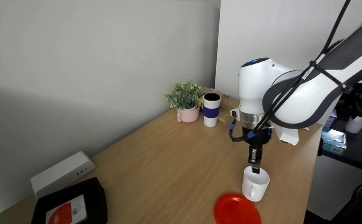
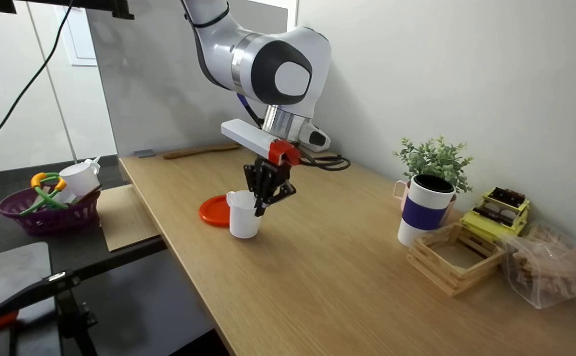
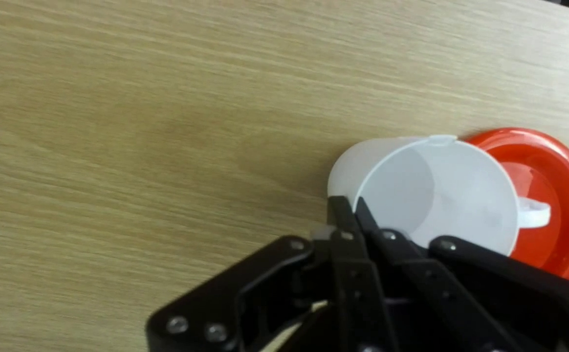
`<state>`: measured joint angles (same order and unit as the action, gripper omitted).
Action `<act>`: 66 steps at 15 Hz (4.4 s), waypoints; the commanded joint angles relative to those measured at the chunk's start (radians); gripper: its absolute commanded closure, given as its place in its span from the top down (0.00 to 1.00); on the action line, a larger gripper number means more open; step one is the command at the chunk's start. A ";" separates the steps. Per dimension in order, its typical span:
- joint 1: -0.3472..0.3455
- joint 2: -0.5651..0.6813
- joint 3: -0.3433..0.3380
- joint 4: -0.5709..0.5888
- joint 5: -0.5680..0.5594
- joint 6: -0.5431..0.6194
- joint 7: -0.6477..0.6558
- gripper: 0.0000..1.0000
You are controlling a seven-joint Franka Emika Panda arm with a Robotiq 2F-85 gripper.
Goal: Put the mug on the plate
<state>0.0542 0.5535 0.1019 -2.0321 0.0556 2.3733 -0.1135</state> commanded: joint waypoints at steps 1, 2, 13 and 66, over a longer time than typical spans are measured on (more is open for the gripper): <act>0.035 -0.059 -0.014 -0.065 -0.010 0.047 0.095 0.00; 0.043 -0.066 -0.017 -0.071 -0.014 0.054 0.121 0.00; 0.091 -0.094 -0.017 -0.067 -0.069 0.033 0.210 0.00; 0.154 0.136 0.062 0.288 -0.128 -0.318 0.029 1.00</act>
<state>0.1798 0.7751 0.1862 -1.6182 -0.0515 1.9716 -0.1353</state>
